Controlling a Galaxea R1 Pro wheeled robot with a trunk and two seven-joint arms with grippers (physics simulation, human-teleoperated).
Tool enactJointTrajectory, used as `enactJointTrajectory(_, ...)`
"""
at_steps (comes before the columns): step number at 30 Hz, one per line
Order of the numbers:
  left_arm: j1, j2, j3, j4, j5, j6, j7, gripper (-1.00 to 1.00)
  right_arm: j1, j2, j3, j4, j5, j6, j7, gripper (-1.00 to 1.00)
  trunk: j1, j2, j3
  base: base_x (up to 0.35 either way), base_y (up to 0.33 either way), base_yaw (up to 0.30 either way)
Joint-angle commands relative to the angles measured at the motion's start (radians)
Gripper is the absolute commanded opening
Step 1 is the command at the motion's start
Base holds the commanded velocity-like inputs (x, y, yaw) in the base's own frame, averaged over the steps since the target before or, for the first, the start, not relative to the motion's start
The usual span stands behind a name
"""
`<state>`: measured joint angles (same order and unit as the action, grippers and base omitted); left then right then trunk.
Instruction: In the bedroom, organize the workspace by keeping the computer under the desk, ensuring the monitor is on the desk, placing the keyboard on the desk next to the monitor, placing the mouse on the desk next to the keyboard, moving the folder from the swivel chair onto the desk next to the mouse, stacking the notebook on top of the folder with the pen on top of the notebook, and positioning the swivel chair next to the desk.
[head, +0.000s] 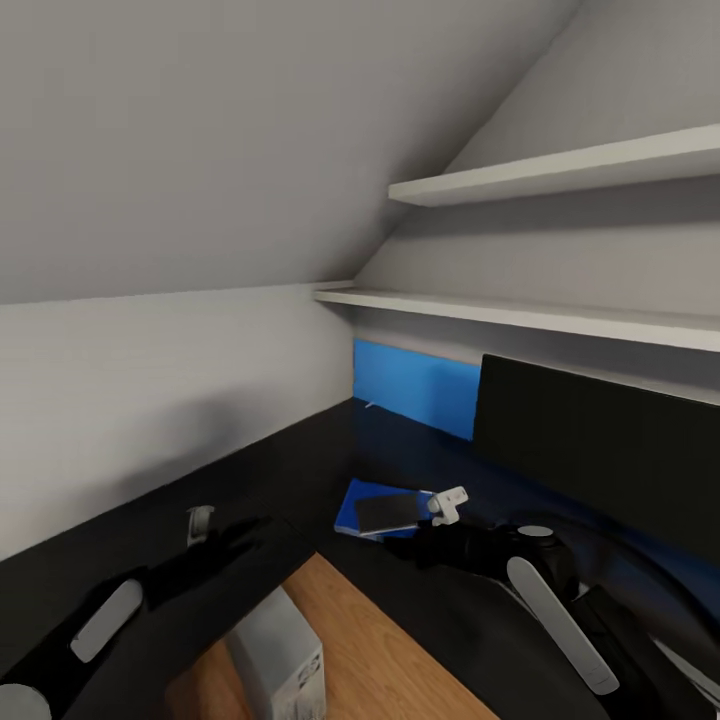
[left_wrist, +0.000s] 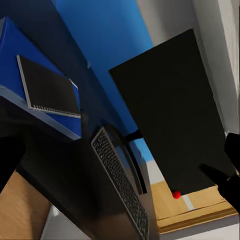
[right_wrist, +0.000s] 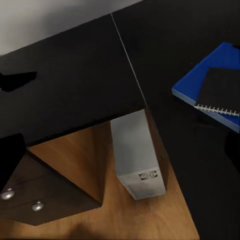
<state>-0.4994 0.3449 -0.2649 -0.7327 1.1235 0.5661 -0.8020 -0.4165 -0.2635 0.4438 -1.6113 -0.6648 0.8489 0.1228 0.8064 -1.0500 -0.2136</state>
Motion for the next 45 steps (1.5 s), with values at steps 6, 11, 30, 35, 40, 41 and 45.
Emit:
enactJointTrajectory(6, 0.098, 0.003, 0.119, -0.171, 0.002, 0.007, 0.095, 1.0, -0.001, -0.001, 0.0, -0.001, 0.007, 0.004, 0.006, 1.0, 0.0, -0.001, -0.002, -0.002, -0.004, 0.276)
enactJointTrajectory(11, 0.168, 0.003, 0.164, -0.34, 0.0, 0.008, 0.226, 1.0, -0.002, 0.0, 0.0, -0.001, 0.007, 0.005, 0.004, 1.0, 0.0, -0.001, -0.003, 0.0, -0.001, 0.276)
enactJointTrajectory(30, 0.318, 0.0, 0.219, -0.76, 0.003, 0.01, 0.737, 1.0, -0.004, 0.02, 0.01, -0.001, 0.008, 0.004, -0.185, 1.0, 0.0, -0.001, -0.004, 0.0, 0.0, 0.275)
enactJointTrajectory(35, 0.329, 0.0, 0.22, -0.801, 0.002, 0.013, 0.834, 1.0, -0.004, 0.033, 0.01, -0.001, 0.019, 0.004, -0.196, 1.0, 0.0, -0.001, -0.004, 0.0, 0.0, 0.272)
enactJointTrajectory(40, 0.347, 0.001, 0.233, -0.821, 0.002, 0.029, 0.87, 1.0, -0.003, 0.058, 0.008, 0.0, 0.077, 0.005, -0.242, 1.0, 0.0, -0.001, -0.004, 0.0, 0.0, 0.274)
enactJointTrajectory(41, 0.353, 0.001, 0.242, -0.823, 0.002, 0.031, 0.874, 1.0, -0.003, 0.062, 0.008, 0.0, 0.087, 0.005, -0.251, 1.0, 0.0, -0.001, -0.004, 0.0, 0.0, 0.275)
enactJointTrajectory(45, 0.38, -0.001, 0.3, -0.83, 0.004, 0.037, 0.884, 1.0, -0.003, 0.075, 0.006, 0.001, 0.113, 0.006, -0.277, 1.0, 0.0, -0.001, -0.004, 0.0, 0.0, 0.276)
